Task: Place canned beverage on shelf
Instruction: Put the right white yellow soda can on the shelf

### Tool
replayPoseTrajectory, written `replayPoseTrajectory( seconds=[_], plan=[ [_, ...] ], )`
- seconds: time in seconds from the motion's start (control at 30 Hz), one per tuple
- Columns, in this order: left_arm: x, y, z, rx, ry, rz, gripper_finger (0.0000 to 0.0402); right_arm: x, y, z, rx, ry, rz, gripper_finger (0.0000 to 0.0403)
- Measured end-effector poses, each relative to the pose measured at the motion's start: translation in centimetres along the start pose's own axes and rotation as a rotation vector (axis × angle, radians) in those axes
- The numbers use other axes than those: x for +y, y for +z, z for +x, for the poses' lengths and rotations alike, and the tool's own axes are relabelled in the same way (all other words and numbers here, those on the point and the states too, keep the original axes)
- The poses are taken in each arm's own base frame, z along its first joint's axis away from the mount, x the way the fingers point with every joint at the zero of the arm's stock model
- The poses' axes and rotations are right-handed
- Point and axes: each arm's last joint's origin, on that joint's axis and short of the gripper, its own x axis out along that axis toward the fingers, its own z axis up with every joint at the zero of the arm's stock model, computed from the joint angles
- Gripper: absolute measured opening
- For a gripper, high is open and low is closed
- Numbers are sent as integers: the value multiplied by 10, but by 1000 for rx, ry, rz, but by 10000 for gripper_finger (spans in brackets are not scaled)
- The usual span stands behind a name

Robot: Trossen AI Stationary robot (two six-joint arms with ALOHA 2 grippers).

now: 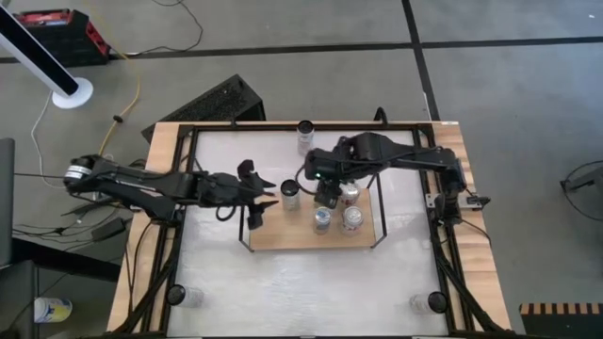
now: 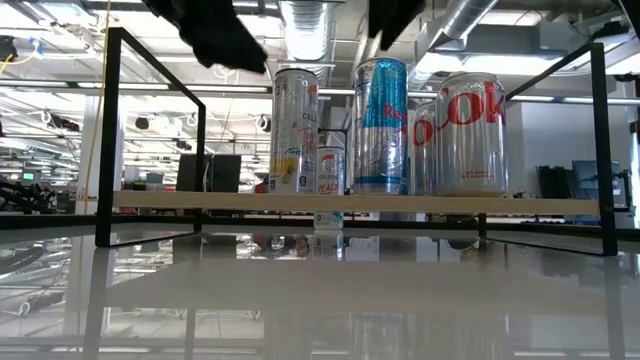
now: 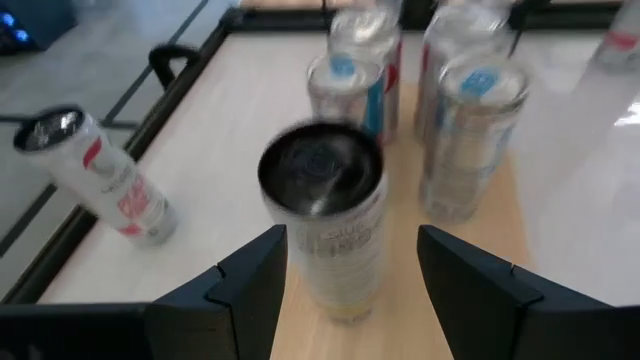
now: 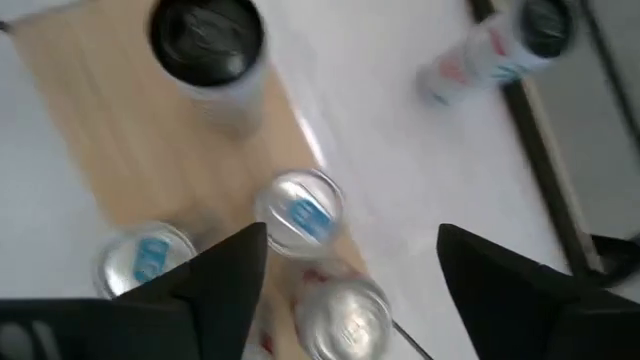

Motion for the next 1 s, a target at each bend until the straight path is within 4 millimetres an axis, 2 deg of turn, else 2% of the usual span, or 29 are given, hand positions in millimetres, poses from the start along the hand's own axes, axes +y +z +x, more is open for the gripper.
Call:
replayPoseTrajectory(
  seconds=[0.17, 0.27, 0.4, 0.5, 0.53, 0.63, 0.67, 0.83, 1.0],
  plan=[
    [-1, -1, 3, 13, 2, -14, 210, 9, -14, -16, -28, -1, -46, 266],
    [-3, -1, 3, 17, -50, -39, 201, 7, -21, -25, -45, 3, -59, 222],
    [-5, -4, 4, 49, -90, -57, 159, -6, -32, -39, -68, -6, -58, 129],
    [-6, -4, 4, 59, -131, -62, 108, -24, -43, -44, -92, -83, 1, 40],
    [-7, -5, 4, 64, -183, -65, 87, -31, -46, -46, -96, -106, 23, 23],
    [-12, -4, 7, 58, -294, -65, 21, -55, -57, -45, -84, -135, 83, 24],
    [-13, -4, 9, 53, -299, -64, 12, -62, -62, -46, -83, -144, 102, 29],
    [-18, -12, 32, 133, -283, -21, 1, -87, -88, -41, -87, -167, 212, 29],
    [-18, 1, 36, 174, -239, 28, 0, -95, -109, -41, -142, -150, 250, 14]
  ],
)
